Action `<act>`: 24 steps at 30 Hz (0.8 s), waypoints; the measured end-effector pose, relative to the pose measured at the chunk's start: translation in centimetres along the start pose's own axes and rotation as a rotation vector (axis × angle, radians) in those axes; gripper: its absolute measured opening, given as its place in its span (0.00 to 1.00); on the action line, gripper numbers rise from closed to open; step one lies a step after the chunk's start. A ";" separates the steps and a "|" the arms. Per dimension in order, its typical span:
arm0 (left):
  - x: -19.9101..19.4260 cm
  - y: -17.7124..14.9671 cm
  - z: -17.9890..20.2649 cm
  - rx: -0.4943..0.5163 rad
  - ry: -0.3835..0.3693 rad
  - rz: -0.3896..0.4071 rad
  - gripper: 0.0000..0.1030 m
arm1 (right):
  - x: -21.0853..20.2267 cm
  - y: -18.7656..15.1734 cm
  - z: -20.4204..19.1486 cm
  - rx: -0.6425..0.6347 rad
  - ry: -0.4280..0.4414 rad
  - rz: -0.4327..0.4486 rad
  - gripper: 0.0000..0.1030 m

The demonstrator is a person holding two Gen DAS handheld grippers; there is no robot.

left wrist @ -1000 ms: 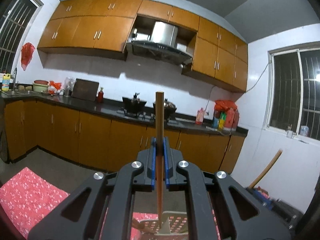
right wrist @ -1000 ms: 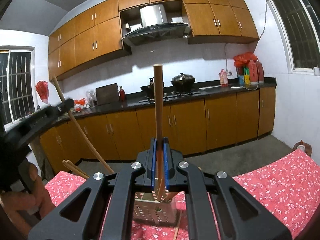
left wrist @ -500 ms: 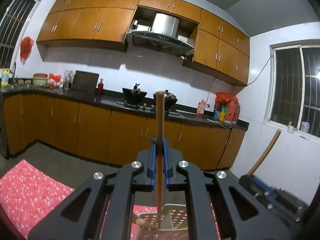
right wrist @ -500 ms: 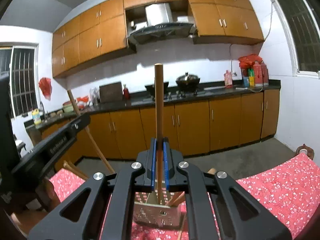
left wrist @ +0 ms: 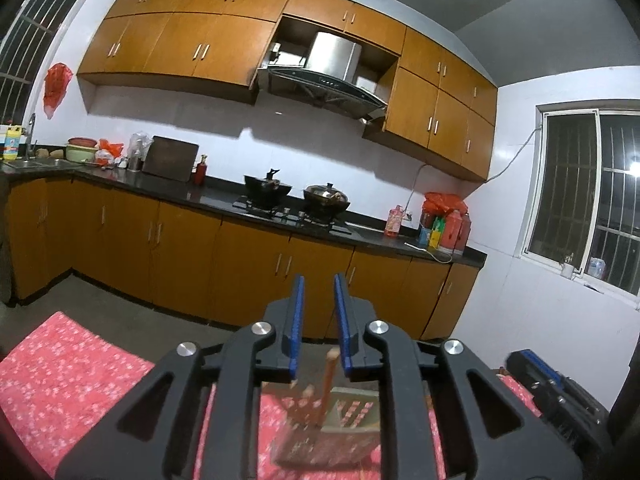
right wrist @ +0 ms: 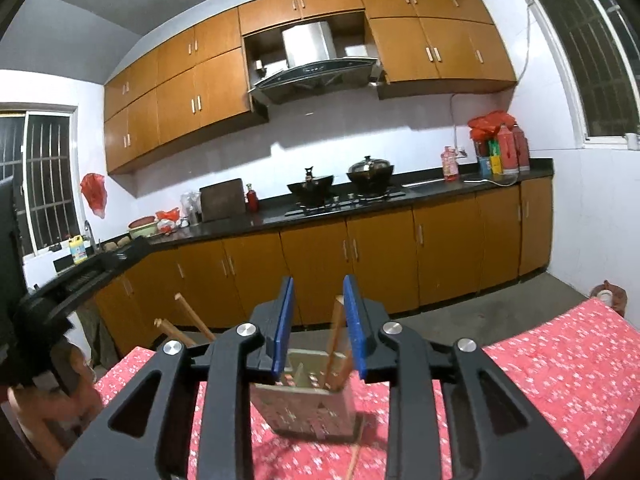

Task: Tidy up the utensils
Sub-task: 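Open the left tool to drop its chopstick in the holder while the right tool releases, then grasp the last chopstick with the left tool while the right tool grasps one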

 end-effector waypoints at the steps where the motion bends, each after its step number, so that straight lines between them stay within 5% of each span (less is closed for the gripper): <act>1: -1.0 -0.4 -0.4 -0.004 0.009 -0.011 0.19 | -0.3 -0.9 0.8 -0.002 -0.019 -0.020 0.29; 6: -3.9 -4.2 -2.8 -0.013 0.080 -0.112 0.23 | 0.9 -6.7 3.0 -0.029 -0.082 -0.202 0.29; 15: -4.7 -16.5 -7.3 -0.108 0.160 -0.483 0.23 | 2.7 -19.6 1.0 -0.102 -0.056 -0.566 0.29; 24: -5.5 -21.5 -6.4 -0.135 0.104 -0.586 0.27 | 3.6 -22.7 -1.0 -0.173 -0.074 -0.650 0.29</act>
Point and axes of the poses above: each gripper's, at about its wrist camera, not at the fingertips, and x roughly the way its jaws point, z to its right, y to its top, the point moved 3 cm from there along x, roughly the way its jaws point, and after that the axes turned 14 degrees about -y, right-handed, at the moved point
